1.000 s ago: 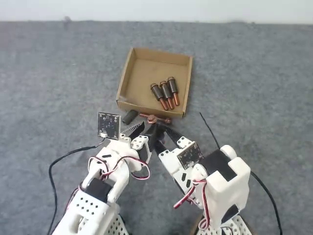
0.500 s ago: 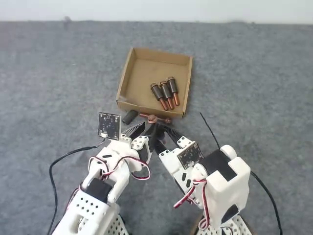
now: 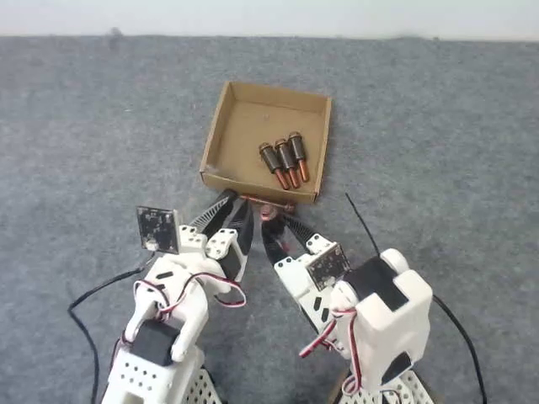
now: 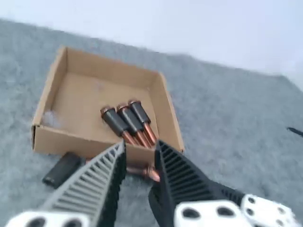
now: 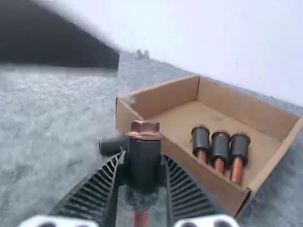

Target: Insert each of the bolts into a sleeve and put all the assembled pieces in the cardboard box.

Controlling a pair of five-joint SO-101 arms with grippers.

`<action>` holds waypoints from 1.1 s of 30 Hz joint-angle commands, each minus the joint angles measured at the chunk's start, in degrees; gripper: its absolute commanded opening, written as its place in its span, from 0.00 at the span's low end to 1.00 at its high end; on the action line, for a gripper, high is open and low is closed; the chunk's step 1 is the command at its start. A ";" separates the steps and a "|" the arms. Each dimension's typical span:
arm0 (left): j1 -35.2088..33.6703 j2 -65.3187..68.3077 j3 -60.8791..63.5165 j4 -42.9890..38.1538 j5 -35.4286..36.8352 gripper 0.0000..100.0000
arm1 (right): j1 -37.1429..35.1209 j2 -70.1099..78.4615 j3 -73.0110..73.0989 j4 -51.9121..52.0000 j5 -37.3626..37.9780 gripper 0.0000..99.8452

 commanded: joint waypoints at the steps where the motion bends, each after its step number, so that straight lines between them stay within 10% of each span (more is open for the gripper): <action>1: -0.97 -0.88 -1.54 -0.18 -0.18 0.09 | 0.84 -1.01 1.49 -1.63 -0.09 0.01; 21: -16.62 -1.14 -1.01 -0.53 -0.70 0.04 | 2.77 -1.01 1.49 -1.54 -0.09 0.01; 33: -21.80 -1.14 -1.01 15.82 -22.07 0.01 | 3.74 -1.01 1.49 -1.80 -0.18 0.01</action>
